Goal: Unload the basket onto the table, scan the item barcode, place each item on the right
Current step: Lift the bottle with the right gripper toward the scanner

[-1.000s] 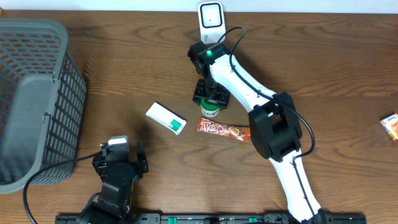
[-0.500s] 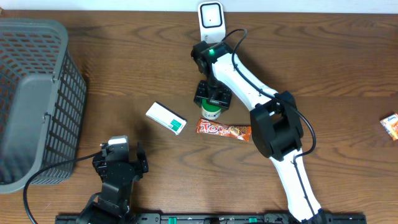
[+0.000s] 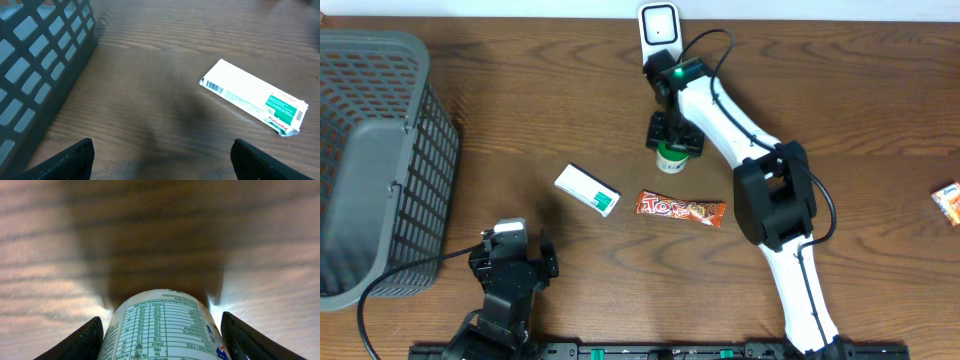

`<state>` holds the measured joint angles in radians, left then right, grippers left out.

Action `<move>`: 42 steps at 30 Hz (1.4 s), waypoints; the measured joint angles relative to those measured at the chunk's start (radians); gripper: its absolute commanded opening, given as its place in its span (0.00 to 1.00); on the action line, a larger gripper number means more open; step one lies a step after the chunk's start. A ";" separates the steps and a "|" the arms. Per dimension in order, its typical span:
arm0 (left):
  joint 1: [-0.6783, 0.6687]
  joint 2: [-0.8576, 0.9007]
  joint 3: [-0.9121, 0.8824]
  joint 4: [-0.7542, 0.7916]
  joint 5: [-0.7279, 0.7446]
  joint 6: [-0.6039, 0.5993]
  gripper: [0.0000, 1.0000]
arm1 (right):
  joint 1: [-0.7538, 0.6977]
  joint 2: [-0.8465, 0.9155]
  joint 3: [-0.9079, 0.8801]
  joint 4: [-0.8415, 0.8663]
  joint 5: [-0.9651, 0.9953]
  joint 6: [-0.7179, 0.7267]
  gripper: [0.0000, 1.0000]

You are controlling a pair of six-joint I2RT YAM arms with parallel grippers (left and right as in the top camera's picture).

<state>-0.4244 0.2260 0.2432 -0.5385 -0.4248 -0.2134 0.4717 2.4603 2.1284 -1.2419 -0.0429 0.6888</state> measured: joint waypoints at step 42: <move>0.000 0.000 0.000 0.000 0.000 0.000 0.88 | 0.026 0.032 0.090 -0.081 0.103 -0.064 0.89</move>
<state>-0.4244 0.2260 0.2432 -0.5385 -0.4248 -0.2134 0.4973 2.4928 2.2185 -1.3228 0.0605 0.6247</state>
